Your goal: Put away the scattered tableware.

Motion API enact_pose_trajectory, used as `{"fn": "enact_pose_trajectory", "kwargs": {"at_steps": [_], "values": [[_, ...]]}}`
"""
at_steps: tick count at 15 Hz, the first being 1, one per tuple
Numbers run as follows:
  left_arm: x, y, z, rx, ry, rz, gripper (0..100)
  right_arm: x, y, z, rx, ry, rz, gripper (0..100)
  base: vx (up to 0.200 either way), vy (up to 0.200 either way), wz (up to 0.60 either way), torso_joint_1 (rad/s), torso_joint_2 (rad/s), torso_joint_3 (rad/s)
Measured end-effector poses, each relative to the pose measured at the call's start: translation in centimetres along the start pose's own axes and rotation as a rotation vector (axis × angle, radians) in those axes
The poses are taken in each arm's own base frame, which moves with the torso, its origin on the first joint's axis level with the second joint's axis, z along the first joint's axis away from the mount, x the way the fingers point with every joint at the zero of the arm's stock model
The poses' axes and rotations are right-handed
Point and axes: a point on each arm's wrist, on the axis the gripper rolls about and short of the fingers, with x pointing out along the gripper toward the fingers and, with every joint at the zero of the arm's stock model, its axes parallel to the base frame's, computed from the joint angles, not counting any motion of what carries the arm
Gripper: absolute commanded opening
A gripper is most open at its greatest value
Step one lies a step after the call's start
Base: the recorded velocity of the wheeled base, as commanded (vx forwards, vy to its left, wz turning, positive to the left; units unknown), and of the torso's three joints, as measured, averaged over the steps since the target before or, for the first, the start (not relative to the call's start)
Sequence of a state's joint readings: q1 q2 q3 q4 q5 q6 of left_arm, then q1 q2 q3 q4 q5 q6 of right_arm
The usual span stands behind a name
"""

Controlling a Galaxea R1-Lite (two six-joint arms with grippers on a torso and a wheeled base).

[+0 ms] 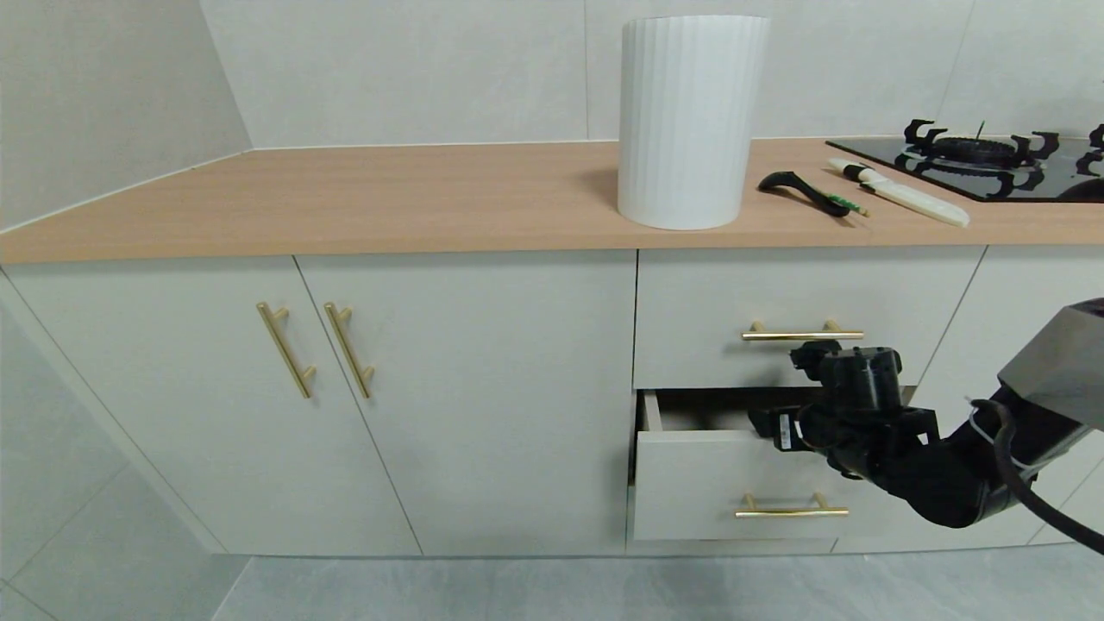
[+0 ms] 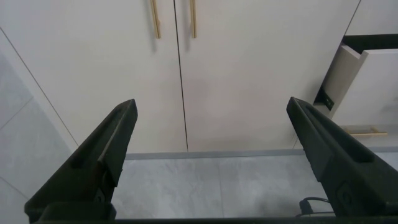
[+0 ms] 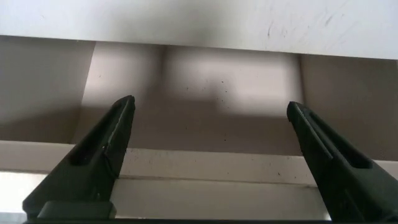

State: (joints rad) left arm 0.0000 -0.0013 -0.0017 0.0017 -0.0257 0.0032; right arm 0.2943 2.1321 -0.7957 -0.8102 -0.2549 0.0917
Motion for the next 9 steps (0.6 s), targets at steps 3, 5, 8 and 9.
{"fn": "enact_pose_trajectory", "kwargs": {"at_steps": [3,5,8,9], "values": [[0.0,0.0,0.0,0.0,0.0,0.0,100,-0.1,0.0,-0.1,-0.005,0.008,0.0,100,0.0,0.0,0.0,0.0,0.0,0.0],[0.0,0.0,0.0,0.0,0.0,0.0,100,-0.5,-0.1,-0.2,-0.011,0.021,-0.001,100,0.0,0.0,0.0,0.0,0.0,0.0],[0.0,0.0,0.0,0.0,0.0,0.0,100,-1.5,-0.4,-0.2,-0.029,0.093,-0.004,100,0.0,0.0,0.0,0.0,0.0,0.0],[0.0,0.0,0.0,0.0,0.0,0.0,100,-1.8,-0.5,-0.1,-0.033,0.103,-0.004,100,0.0,0.0,0.0,0.0,0.0,0.0]]}}
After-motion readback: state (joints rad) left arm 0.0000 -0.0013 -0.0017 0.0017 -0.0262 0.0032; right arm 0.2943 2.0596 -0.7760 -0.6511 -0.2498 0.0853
